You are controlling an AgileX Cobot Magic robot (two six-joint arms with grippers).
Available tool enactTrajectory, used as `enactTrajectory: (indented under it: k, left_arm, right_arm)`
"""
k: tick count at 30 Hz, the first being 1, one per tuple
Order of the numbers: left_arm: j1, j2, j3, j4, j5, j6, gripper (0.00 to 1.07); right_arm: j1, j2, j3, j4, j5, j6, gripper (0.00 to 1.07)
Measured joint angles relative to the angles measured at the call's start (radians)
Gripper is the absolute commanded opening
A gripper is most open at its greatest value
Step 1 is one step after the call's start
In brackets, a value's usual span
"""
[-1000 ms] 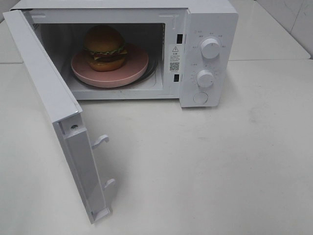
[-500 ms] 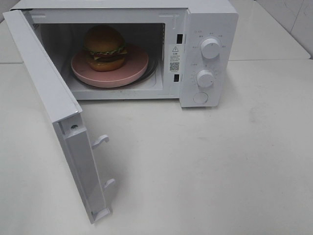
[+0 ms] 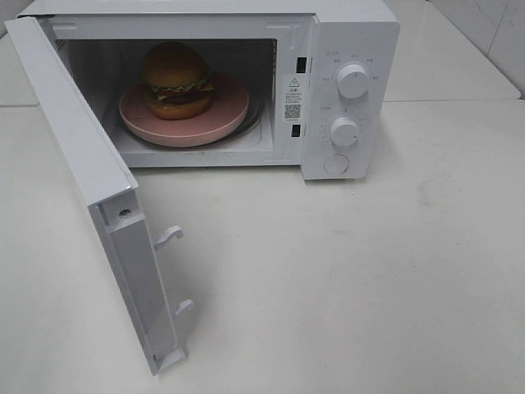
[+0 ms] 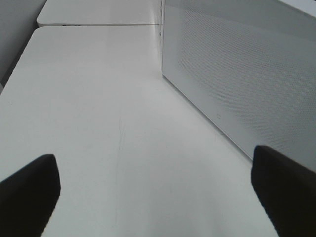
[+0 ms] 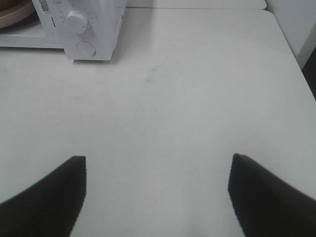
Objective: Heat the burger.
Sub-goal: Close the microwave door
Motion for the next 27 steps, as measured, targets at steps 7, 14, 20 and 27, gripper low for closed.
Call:
enactTrajectory:
  k: [7, 14, 20, 27]
  left_arm:
    - [0.0, 0.0, 0.0, 0.0, 0.0, 0.0, 1.03]
    - [0.0, 0.0, 0.0, 0.0, 0.0, 0.0, 1.03]
    - [0.0, 0.003, -0.009, 0.0, -0.003, 0.0, 1.02]
    - [0.0, 0.076, -0.036, 0.001, -0.078, 0.0, 0.83]
  right_arm:
    - [0.0, 0.0, 0.0, 0.0, 0.0, 0.0, 0.76]
    - [0.0, 0.0, 0.0, 0.0, 0.0, 0.0, 0.76]
    - [0.0, 0.0, 0.0, 0.0, 0.0, 0.0, 0.76]
    - [0.0, 0.0, 0.0, 0.0, 0.0, 0.0, 0.76]
